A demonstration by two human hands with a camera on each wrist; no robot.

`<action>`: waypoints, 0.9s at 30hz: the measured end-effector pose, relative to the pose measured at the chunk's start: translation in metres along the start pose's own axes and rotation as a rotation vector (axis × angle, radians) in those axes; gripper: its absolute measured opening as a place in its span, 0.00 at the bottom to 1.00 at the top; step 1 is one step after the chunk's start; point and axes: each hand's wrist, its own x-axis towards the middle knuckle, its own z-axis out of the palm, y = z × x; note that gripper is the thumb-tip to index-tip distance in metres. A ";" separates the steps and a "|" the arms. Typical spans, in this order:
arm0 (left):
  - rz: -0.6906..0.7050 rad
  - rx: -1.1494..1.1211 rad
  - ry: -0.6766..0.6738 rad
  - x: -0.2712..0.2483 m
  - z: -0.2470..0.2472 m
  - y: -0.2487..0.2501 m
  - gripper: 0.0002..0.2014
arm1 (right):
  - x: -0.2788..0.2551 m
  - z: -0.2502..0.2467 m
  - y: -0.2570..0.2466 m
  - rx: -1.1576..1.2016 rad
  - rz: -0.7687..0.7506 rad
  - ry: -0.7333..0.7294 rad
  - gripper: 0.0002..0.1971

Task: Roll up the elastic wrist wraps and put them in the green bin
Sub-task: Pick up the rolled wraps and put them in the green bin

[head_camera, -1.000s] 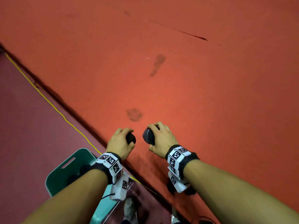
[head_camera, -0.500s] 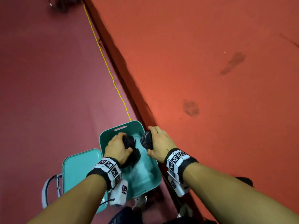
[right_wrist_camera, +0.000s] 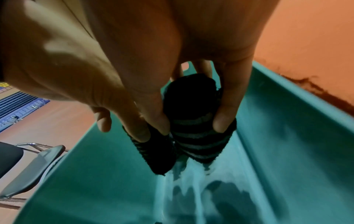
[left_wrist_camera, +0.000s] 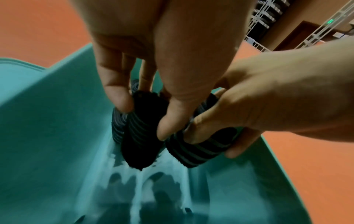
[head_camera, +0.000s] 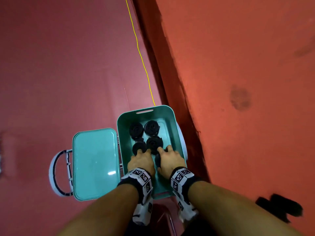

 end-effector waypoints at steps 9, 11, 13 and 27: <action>-0.048 0.088 -0.071 0.027 0.019 0.000 0.21 | 0.049 0.052 -0.003 0.110 0.057 -0.106 0.25; -0.053 0.085 -0.081 0.032 0.023 -0.003 0.21 | 0.055 0.061 -0.004 0.115 0.064 -0.106 0.23; -0.062 0.066 -0.106 0.036 0.027 -0.006 0.21 | 0.059 0.070 -0.004 0.117 0.064 -0.121 0.24; -0.123 -0.067 -0.184 0.046 0.050 -0.018 0.27 | 0.058 0.076 0.000 0.312 0.141 -0.090 0.38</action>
